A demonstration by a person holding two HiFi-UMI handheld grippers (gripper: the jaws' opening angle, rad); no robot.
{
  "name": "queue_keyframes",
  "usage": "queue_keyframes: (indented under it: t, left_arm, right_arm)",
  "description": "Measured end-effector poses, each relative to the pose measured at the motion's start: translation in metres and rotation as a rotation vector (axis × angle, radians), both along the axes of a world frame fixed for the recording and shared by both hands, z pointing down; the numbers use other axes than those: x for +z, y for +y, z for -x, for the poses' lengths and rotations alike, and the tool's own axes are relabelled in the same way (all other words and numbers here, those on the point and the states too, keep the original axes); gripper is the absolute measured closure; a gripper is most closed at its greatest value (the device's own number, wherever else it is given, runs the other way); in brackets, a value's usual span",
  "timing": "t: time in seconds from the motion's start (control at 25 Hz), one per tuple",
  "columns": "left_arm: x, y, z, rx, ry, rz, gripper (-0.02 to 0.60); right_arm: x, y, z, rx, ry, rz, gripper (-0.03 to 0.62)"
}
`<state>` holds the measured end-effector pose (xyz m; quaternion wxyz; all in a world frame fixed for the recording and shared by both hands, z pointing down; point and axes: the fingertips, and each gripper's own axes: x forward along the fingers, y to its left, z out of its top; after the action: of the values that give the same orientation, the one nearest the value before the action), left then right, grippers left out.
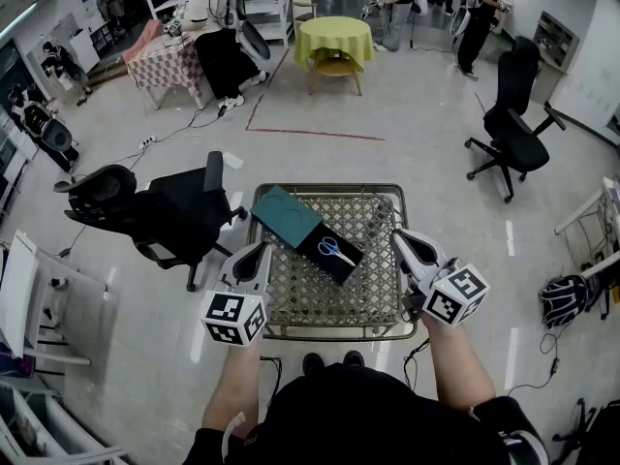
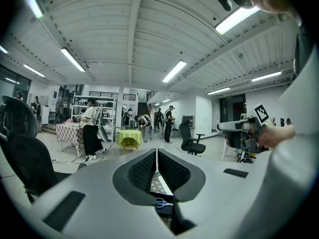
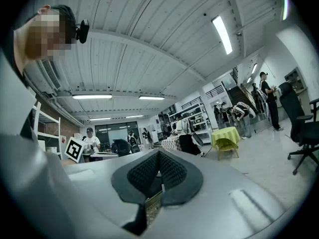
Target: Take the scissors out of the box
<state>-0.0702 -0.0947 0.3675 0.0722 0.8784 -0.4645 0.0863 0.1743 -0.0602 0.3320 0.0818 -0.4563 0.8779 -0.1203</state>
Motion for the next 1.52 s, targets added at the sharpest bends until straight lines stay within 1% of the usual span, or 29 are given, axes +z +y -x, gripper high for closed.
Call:
queue_keyframes:
  t: [0.16, 0.36, 0.48, 0.64, 0.76, 0.92, 1.08, 1.2, 1.32, 1.4, 1.52]
  left_arm:
    - [-0.002, 0.001, -0.006, -0.001, -0.002, -0.003, 0.565]
    - [-0.001, 0.011, -0.023, 0.000, -0.010, 0.002, 0.565]
    - [0.009, 0.023, -0.026, -0.027, -0.027, 0.025, 0.565]
    - [0.021, 0.042, -0.023, -0.074, -0.045, 0.058, 0.565]
    - [0.030, 0.059, -0.020, -0.083, -0.056, 0.080, 0.565]
    - [0.042, 0.087, -0.009, -0.107, -0.057, 0.111, 0.565]
    - [0.043, 0.111, 0.003, -0.107, -0.048, 0.114, 0.565]
    - [0.041, 0.136, 0.016, -0.098, -0.038, 0.098, 0.565]
    - [0.043, 0.164, 0.029, -0.084, -0.026, 0.079, 0.565]
    - [0.047, 0.175, 0.040, -0.083, -0.013, 0.080, 0.565]
    - [0.053, 0.185, 0.052, -0.081, 0.010, 0.095, 0.565]
  right_arm:
    - [0.005, 0.000, -0.002, -0.012, -0.012, 0.009, 0.589]
    - [0.010, 0.002, -0.009, -0.043, -0.040, 0.016, 0.589]
    - [0.016, 0.008, -0.009, -0.081, -0.065, 0.017, 0.588]
    - [0.029, 0.021, -0.003, -0.143, -0.066, 0.018, 0.586]
    - [0.038, 0.030, 0.003, -0.176, -0.075, 0.032, 0.586]
    - [0.052, 0.054, 0.011, -0.200, -0.093, 0.067, 0.585]
    - [0.062, 0.081, 0.023, -0.204, -0.094, 0.104, 0.585]
    - [0.066, 0.100, 0.039, -0.207, -0.086, 0.119, 0.585]
    - [0.072, 0.115, 0.056, -0.194, -0.042, 0.118, 0.585]
    - [0.076, 0.120, 0.069, -0.171, -0.029, 0.131, 0.583]
    - [0.078, 0.129, 0.091, -0.181, -0.033, 0.161, 0.583]
